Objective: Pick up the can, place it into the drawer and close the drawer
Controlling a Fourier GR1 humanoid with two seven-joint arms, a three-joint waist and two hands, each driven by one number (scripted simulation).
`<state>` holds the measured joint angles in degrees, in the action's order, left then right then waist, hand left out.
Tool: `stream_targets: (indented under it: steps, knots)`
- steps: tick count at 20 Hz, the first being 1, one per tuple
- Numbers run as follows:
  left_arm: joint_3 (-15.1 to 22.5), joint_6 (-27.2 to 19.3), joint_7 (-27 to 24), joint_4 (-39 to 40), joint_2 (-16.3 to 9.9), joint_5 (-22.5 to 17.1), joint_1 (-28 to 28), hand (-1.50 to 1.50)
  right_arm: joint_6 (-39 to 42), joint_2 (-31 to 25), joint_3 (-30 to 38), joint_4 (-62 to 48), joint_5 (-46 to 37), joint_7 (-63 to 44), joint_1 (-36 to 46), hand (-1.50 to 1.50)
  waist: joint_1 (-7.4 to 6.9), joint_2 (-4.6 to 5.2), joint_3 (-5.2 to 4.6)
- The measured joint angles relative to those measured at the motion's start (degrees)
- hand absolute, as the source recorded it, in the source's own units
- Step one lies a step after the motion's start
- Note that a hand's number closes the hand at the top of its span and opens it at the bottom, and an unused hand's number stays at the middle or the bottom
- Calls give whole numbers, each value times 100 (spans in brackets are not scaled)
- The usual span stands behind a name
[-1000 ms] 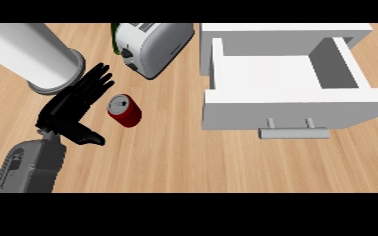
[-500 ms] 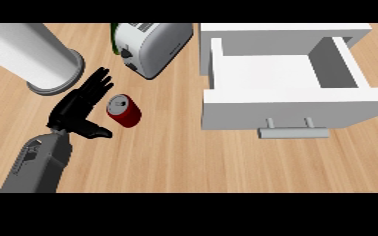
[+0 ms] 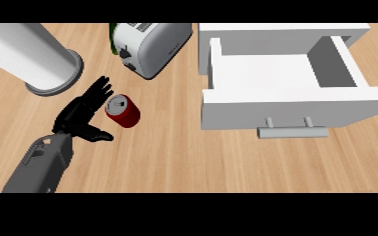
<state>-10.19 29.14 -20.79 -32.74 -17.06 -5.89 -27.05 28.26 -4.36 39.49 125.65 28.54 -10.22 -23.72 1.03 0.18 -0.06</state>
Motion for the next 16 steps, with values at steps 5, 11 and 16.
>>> stream_targets:
  steps: [5, 11, 16]
  knots:
    - [-25, 70, -551, 877, -25, 222, -228, -150, 15, -92, 117, -6, 151, -174, 102, -150, 16, 10, -3]
    - [-52, 79, -896, 1608, 60, 385, -569, -150, 130, 23, 185, 5, 144, -180, 121, -150, 31, 15, -5]
    - [-125, 74, -1011, 1948, 186, 391, -762, -150, 192, -27, 362, 122, 410, -327, 33, -150, 44, 17, -5]
